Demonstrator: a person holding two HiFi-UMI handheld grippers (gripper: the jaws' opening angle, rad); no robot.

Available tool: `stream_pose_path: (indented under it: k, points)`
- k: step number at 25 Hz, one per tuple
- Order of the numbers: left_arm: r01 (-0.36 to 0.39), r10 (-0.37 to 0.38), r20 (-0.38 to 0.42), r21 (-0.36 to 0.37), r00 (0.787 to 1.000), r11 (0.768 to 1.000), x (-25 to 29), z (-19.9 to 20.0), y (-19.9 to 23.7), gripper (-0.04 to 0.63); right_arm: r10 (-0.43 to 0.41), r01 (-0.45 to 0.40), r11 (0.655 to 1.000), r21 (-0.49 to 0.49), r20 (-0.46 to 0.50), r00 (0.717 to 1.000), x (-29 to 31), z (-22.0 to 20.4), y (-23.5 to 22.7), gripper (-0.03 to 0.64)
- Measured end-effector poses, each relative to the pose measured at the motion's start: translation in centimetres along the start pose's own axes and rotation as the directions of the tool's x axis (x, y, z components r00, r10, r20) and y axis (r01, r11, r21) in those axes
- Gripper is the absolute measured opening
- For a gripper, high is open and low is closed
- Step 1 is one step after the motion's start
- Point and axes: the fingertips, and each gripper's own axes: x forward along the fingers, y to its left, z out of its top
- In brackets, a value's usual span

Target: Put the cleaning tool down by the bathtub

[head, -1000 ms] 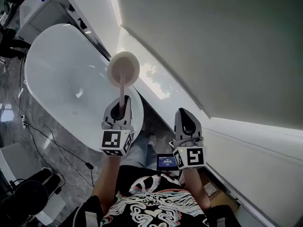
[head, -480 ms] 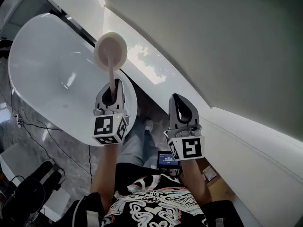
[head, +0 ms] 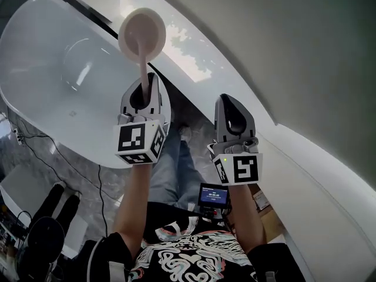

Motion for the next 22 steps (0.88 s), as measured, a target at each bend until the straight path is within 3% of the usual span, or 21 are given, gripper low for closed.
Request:
stream_pose_path:
  k: [12,22]
  points:
    - [-0.033,0.028,-0.057,-0.091,0.998,0.995,4.9,-7.1,3.6,0.029,0.056,-0.055,0.998,0.017,-0.099,0.994,5.8,-8.7,0.5,0.026]
    - [-0.018,0.005,-0.089,-0.141,0.996,0.99,8.1,-11.1,3.6,0.028,0.077,-0.071,0.997,0.042,-0.143,0.987,8.7,-14.0,-0.3,0.026]
